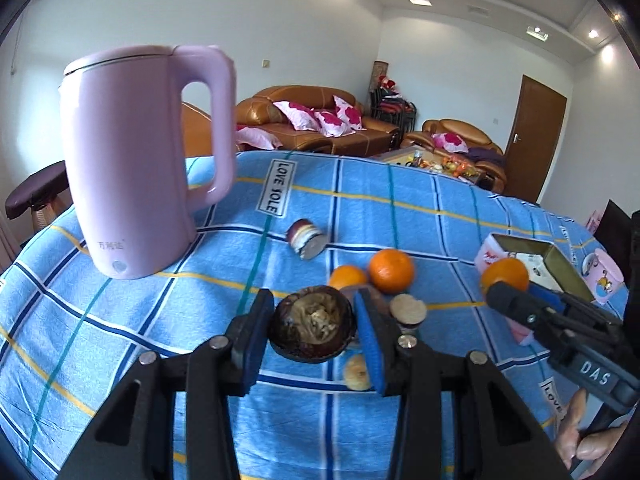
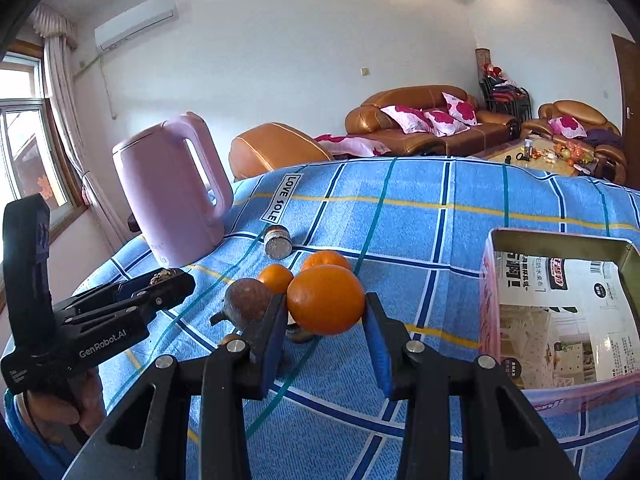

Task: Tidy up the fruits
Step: 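Grasp a dark mangosteen with the left gripper while the right gripper lifts the orange, then carry both fruits over the pink tin box and open the right gripper to drop the orange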

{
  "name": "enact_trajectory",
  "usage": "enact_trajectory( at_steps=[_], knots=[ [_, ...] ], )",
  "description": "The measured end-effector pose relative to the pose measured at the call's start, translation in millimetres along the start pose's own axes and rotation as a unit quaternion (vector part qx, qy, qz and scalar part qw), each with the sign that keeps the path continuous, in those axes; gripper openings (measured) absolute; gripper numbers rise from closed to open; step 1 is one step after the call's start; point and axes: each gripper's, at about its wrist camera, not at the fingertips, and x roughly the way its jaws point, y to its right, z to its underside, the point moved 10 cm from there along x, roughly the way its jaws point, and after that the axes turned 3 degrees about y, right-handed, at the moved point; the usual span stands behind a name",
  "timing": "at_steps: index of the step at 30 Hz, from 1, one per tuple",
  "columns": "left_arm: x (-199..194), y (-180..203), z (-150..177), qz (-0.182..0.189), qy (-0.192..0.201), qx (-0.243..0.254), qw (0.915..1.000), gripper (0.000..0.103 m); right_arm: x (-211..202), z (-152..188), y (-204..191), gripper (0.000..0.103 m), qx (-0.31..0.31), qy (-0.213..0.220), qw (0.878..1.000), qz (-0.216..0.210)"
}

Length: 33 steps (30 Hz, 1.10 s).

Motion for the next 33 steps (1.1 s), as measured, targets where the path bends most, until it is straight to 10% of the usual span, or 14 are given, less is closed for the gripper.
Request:
enact_trajectory(
  at_steps=[14, 33],
  knots=[
    [-6, 26, -4, 0.001, 0.010, 0.023, 0.9997, 0.043, -23, -11, 37, 0.041, 0.021, 0.031, 0.999, 0.029],
    [11, 142, -14, 0.060, 0.012, 0.084, 0.9946, 0.043, -84, -14, 181, 0.041, 0.066, 0.064, 0.982, 0.164]
  ],
)
